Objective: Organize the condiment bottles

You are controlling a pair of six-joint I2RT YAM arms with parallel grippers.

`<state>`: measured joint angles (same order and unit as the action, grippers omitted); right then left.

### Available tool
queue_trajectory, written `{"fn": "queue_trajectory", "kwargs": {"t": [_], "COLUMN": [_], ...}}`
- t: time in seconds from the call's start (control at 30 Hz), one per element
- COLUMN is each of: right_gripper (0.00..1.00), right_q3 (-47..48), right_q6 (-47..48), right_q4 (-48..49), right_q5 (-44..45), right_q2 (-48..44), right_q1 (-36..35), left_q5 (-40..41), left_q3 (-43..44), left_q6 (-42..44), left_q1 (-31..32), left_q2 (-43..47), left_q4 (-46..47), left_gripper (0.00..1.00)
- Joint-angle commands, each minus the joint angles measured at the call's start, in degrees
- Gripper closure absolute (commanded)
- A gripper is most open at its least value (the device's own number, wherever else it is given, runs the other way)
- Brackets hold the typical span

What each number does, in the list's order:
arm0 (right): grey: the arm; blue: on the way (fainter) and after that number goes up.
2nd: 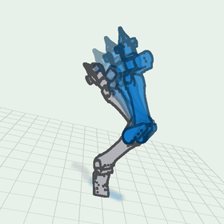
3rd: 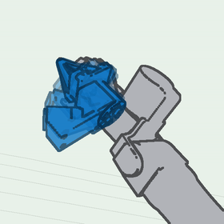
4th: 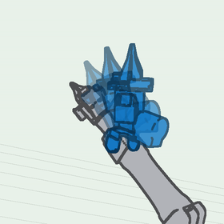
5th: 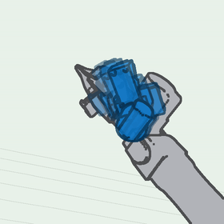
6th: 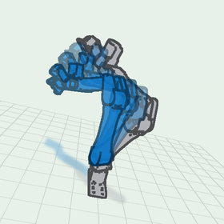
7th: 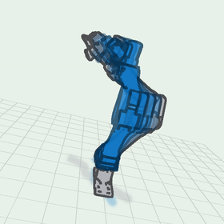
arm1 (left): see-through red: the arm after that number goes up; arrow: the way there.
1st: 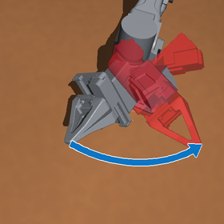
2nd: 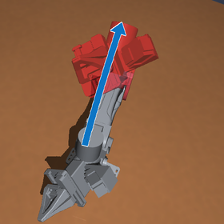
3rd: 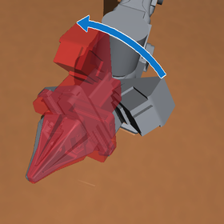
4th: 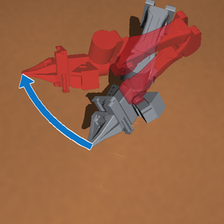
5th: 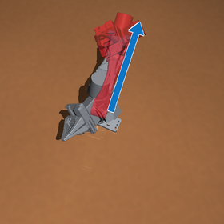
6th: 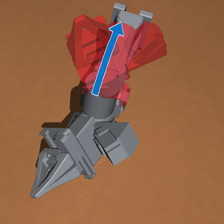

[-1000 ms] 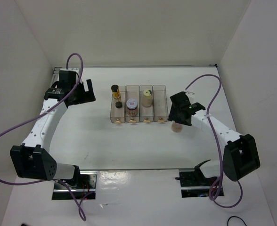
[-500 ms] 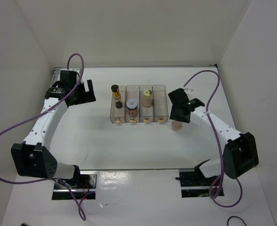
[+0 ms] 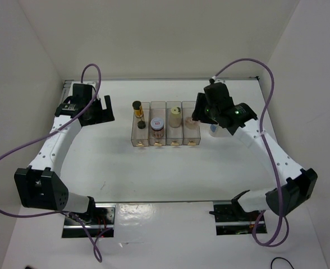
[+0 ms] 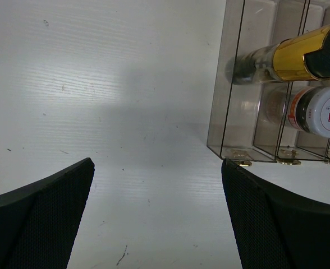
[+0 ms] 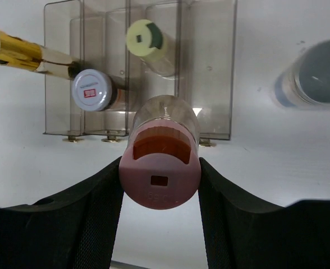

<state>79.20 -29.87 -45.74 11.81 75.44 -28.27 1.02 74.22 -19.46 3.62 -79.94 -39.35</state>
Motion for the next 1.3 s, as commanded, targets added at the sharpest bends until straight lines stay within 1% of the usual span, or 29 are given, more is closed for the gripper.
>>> {"fn": "queue_trajectory", "kwargs": {"t": [0.0, 0.13, 0.27, 0.57, 0.8, 1.2, 1.27], "right_gripper": [1.0, 1.0, 1.0, 1.0, 1.0, 1.0, 0.98], "right_q3": [4.1, 7.9, 9.0, 8.5, 9.7, 9.2, 9.2], "right_q6": [2.8, 2.8, 3.3, 5.2, 6.3, 7.4, 7.4], "right_q4": [5.2, 7.3, 7.3, 10.3, 10.3, 12.1, 12.1], "right_q5": [-2.3, -0.8, 2.0, 3.1, 3.7, 3.0, 2.5], "right_q2": [5.8, 13.3, 16.9, 20.8, 24.8, 28.3, 28.3], "right_q1": [-2.9, -6.0, -7.9, -7.9, -8.4, -8.4, -8.4], "left_q5": [0.0, 0.0, 0.6, 0.6, 0.6, 0.6, 0.6], "left_q3": [0.2, 0.2, 0.2, -0.3, -0.3, -0.3, -0.3], "left_q6": [1.0, 1.0, 1.0, 1.0, 1.0, 1.0, 1.0], "left_q1": [-0.3, -0.3, -0.3, -0.3, -0.3, -0.3, -0.3], "left_q2": [-0.1, -0.1, -0.1, -0.7, -1.2, -1.7, -2.2], "left_q4": [1.5, 1.5, 1.5, 1.5, 1.5, 1.5, 1.5], "left_gripper": [0.0, 0.0, 0.0, 0.0, 0.0, 0.0, 0.0]}}
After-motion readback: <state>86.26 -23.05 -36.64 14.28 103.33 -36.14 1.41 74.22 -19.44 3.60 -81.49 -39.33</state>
